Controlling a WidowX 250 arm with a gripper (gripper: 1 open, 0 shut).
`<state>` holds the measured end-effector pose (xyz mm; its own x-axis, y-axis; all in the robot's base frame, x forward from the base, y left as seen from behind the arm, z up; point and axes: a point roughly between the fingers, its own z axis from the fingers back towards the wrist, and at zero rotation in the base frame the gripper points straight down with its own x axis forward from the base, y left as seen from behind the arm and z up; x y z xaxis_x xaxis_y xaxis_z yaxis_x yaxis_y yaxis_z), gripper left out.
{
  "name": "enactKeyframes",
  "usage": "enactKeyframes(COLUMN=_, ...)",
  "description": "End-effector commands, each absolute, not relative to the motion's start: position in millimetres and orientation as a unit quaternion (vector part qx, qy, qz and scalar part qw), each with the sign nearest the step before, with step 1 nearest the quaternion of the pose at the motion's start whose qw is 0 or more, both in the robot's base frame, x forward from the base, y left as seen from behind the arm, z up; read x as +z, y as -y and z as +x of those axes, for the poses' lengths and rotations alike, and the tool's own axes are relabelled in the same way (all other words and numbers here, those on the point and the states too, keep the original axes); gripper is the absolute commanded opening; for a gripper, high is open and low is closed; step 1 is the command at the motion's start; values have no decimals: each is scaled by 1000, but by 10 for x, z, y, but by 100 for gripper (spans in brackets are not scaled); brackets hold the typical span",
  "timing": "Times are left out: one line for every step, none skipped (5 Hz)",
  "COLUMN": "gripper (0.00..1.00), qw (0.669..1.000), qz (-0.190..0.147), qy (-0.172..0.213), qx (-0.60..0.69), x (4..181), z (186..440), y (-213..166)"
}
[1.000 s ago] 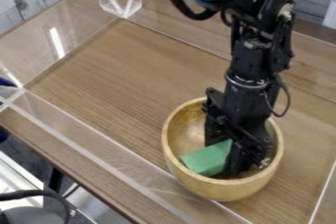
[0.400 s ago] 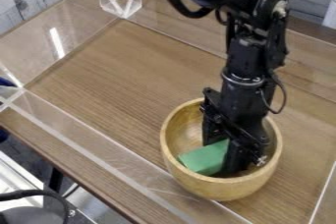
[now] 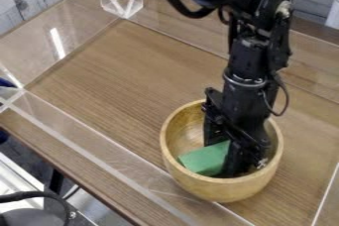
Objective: Remove the green block from inside the brown bowl and put it on the table
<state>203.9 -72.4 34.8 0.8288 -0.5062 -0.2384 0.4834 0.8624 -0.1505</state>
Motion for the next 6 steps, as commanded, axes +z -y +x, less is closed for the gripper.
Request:
enactKeyframes(gripper=0, qw=951, qz=-41, qy=-113, qx=-284, x=399, z=2038, y=740)
enactKeyframes(gripper=0, qw=955, qz=-37, qy=-111, qx=-271, x=400, z=2036, y=739)
enactKeyframes(gripper=0, qw=954, qz=-36, qy=-111, qx=-275, x=469, z=2053, y=760)
enactKeyframes(gripper=0, qw=953, qz=-35, qy=-110, qx=-279, x=540, z=2070, y=779)
enactKeyframes(gripper=0, qw=951, qz=-30, qy=-103, qx=-290, x=542, z=2049, y=752)
enactKeyframes(gripper=0, qw=949, qz=-25, qy=-95, qx=-301, x=541, z=2029, y=726)
